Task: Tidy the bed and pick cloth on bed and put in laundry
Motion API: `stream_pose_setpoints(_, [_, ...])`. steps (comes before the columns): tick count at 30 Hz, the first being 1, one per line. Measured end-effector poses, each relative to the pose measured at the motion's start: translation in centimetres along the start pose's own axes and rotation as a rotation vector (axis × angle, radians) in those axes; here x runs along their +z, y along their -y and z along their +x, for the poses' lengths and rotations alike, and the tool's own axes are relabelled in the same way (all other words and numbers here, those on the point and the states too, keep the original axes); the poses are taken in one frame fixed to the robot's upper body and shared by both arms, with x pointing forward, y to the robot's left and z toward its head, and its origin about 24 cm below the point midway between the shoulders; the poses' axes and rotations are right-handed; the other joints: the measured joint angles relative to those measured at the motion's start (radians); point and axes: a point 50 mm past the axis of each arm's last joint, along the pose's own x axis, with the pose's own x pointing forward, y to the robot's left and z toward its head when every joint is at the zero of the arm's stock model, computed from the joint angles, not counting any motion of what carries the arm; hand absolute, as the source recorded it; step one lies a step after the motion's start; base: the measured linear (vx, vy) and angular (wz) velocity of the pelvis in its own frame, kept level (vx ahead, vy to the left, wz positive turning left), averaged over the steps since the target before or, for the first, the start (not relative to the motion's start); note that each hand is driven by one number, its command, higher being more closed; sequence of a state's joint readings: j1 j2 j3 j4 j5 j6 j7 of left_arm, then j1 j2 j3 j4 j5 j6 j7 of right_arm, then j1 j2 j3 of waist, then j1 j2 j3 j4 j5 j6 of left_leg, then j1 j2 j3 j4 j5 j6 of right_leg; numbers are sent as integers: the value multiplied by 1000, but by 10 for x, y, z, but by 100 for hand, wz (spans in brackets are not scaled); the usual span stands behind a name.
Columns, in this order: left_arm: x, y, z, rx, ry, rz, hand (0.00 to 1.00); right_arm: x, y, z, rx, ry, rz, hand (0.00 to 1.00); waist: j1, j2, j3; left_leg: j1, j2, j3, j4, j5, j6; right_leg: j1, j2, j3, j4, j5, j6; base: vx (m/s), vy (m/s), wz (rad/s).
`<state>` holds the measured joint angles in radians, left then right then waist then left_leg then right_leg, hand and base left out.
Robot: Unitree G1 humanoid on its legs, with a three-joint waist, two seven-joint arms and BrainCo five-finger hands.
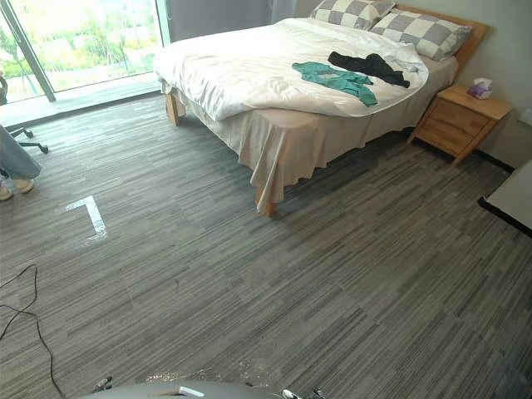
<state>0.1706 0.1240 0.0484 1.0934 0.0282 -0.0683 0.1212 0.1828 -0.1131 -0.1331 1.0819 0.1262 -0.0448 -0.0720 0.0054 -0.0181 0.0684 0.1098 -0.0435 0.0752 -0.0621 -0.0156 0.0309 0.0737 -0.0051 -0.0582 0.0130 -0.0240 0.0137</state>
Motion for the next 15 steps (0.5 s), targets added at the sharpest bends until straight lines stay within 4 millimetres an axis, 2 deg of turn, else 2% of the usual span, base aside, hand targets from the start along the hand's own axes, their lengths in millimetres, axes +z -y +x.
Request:
stream_pose_setpoints(4, [11, 2, 2, -29, 37, 50, 0, 10, -3, 2, 9, 23, -38, 0, -3, 0, 27, 25, -9, -3, -15, 7, -1, 23, -7, -11, -17, 1, 4, 87, 24, 7])
stream_pose_setpoints(15, [16, 5, 3, -52, 66, 119, 0, 11, -3, 3, 9, 29, -48, 0, -5, 3, 32, 40, -7, 5, -22, 16, -4, 34, -7, -11, -13, 0, 10, -50, -15, 0])
